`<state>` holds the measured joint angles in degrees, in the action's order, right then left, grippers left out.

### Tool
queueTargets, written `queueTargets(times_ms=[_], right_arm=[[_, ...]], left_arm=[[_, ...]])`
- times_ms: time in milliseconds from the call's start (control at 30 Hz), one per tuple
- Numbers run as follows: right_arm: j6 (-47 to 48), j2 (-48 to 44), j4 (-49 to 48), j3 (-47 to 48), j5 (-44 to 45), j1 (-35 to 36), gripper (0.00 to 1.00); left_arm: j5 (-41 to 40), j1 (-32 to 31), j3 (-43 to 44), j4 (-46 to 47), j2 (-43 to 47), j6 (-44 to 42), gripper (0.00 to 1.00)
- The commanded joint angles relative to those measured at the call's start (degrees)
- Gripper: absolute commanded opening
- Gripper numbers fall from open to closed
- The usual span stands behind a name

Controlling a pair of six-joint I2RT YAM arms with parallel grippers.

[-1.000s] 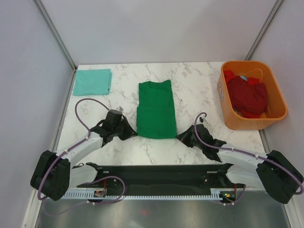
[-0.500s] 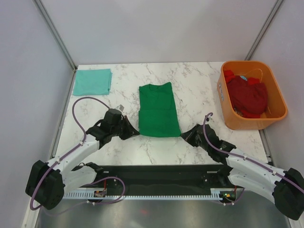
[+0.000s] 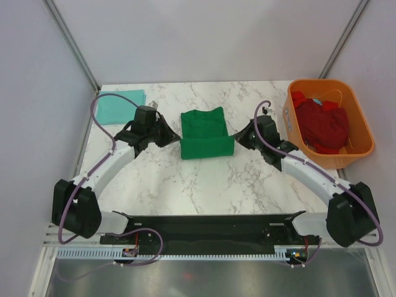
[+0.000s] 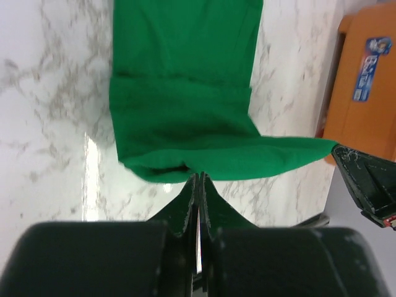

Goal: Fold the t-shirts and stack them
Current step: Fold the tshirt

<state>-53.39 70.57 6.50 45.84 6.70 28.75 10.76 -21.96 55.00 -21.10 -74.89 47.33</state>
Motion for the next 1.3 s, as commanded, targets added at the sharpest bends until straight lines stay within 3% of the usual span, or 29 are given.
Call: queueTargets(times_ms=[0,300,400,633,867,1000,1267], right_arm=[[6.79,7.45,-1.49,9.49,-5.29,-3.34,0.0],[9.26,27.68,-1.23,29.45,-13.09,-8.53,0.0],[9.0,32.35,-0.97,32.73,-15.92,-8.89,0.0],[7.68,29.99,-3.42,25.35,-14.61,-9.68,0.0],[7.6,30.33,-4.74,22.36,-17.07,-11.0,0.0],[7.33,29.81,-5.01,21.48,-17.33,-11.0,0.0],[7.42,28.75,-5.45,20.34,-17.69,-11.09,0.0]], left_arm=[[0.92,2.79,8.26,1.06,-5.68,-5.57,0.02],[5.65,8.32,30.4,1.24,-26.34,-8.57,0.02],[9.09,8.77,32.97,1.15,-29.87,-11.55,0.02],[10.32,6.14,21.91,1.5,-27.94,-13.31,0.28],[14.62,4.47,20.49,2.56,-29.78,-13.23,0.27],[14.64,2.8,18.22,2.56,-27.33,-15.25,0.35],[18.34,2.71,16.28,3.26,-30.66,-27.29,0.38]])
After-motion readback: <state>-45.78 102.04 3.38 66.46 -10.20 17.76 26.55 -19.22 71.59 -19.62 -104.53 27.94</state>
